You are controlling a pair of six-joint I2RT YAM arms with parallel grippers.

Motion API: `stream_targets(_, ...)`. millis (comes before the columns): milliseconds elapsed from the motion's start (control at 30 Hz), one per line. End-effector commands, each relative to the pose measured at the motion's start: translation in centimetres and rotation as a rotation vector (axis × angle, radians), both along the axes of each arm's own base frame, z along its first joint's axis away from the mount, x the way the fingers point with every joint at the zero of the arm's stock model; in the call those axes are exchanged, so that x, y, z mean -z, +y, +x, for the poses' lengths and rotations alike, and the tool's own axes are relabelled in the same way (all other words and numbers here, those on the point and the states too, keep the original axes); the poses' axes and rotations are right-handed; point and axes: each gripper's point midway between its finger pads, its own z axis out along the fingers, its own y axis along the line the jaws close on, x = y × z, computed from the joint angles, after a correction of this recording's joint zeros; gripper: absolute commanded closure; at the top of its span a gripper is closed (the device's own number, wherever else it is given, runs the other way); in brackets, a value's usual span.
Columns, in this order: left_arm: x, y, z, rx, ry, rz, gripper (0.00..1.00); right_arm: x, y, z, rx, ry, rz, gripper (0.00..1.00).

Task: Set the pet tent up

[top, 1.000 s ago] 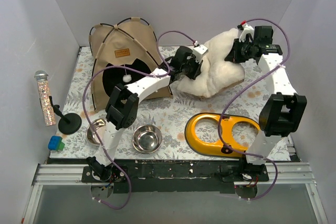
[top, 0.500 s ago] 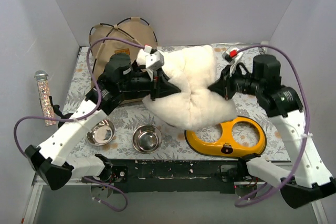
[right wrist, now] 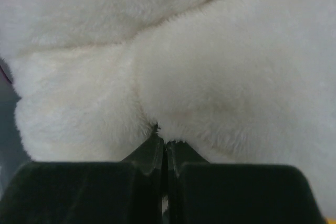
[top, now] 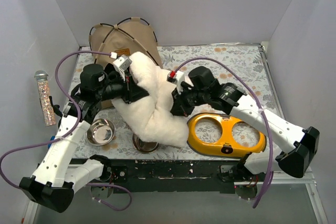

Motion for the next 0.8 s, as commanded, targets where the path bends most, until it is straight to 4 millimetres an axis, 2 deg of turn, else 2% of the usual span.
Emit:
stream_targets(0,1.8,2.6,0.2,-0.092,0.083,-0.009,1.0,-5.4,5.5,-1.6,-0.107,-0.097,0.197,0.99)
stream_targets(167,3.8,6.4,3.3,-0.21,0.155,0.001,1.0,-3.6,8.2,-0.6,-0.094,-0.053,0.166,0.99)
stream_targets(233,4.0,7.6,4.3,-0.218,0.179,-0.037,1.0,-3.8,9.5,-0.3,-0.094,-0.052,0.174,0.99)
stream_targets(267,4.2,9.2,5.4,-0.281,0.194,-0.047,1.0,-3.6,10.1,0.2,-0.087,-0.056,0.172,0.99)
stream_targets(333,5.2,11.2,6.7,-0.356,0.237,-0.045,1.0,-3.4,11.3,1.0,-0.075,-0.052,0.183,0.99)
stream_targets(433,6.7,13.5,8.0,-0.45,0.319,-0.013,1.0,-2.0,13.1,1.8,-0.058,0.006,0.163,0.99)
stream_targets(533,7.1,15.0,8.1,-0.518,0.367,0.019,1.0,-1.2,14.5,2.1,-0.06,0.057,0.153,0.99)
stream_targets(667,8.0,15.1,6.4,-0.532,0.42,0.05,1.0,-1.2,15.7,0.9,-0.118,0.053,0.148,0.99)
stream_targets(767,8.1,16.0,6.0,-0.612,0.384,0.074,1.0,-0.9,16.7,1.6,-0.116,0.023,0.152,0.99)
